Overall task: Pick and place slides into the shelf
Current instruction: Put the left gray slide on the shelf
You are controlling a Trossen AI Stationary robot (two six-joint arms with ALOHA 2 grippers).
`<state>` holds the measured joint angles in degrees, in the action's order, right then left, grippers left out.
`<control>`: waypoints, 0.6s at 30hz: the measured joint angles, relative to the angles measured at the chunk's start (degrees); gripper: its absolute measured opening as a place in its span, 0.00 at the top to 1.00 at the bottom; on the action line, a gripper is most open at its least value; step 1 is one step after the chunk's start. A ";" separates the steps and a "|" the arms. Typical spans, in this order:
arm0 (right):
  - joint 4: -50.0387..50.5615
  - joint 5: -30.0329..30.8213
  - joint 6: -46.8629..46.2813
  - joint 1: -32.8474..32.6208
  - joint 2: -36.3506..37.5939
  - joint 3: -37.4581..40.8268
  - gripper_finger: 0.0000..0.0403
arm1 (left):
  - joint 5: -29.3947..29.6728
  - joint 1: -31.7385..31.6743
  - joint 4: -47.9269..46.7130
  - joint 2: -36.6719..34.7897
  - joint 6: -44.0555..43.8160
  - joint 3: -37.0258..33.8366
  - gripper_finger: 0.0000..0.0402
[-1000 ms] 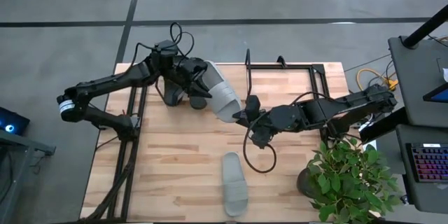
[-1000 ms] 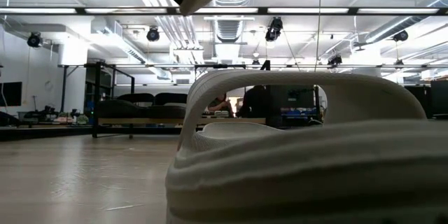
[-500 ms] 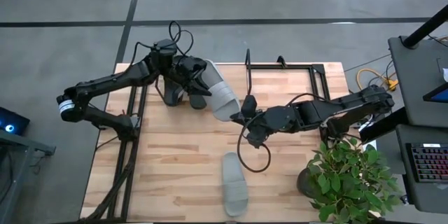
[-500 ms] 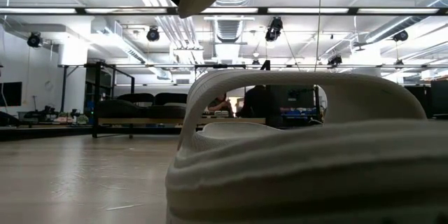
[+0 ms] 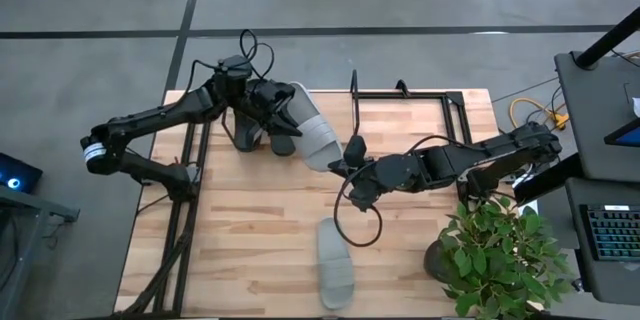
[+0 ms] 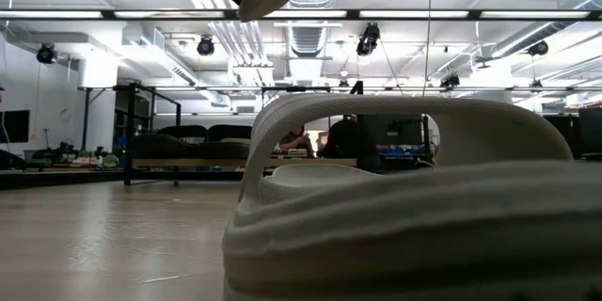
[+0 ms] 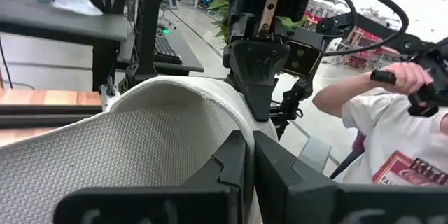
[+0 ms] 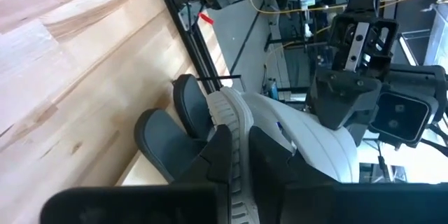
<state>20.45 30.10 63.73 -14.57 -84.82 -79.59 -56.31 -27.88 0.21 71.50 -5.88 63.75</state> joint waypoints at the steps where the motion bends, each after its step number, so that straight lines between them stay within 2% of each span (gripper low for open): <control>1: 0.00 0.06 -0.21 0.02 0.00 0.00 0.96 | 0.00 0.00 0.02 0.00 0.78 0.00 1.00; 6: -0.24 0.69 -0.83 0.09 0.00 0.00 0.96 | 1.23 -0.29 2.35 -0.05 2.15 -0.02 0.99; 13: -1.80 3.28 -3.75 1.14 -0.04 0.00 0.97 | 10.49 -2.49 2.64 -0.07 4.99 -0.19 0.93; 18: -2.42 4.58 -3.74 1.88 -0.07 0.00 0.97 | 12.38 -3.10 2.71 -0.07 5.41 -0.22 0.87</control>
<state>18.02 34.68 59.99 -12.68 -84.88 -79.59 -43.93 -30.98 2.91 71.44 -0.46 63.53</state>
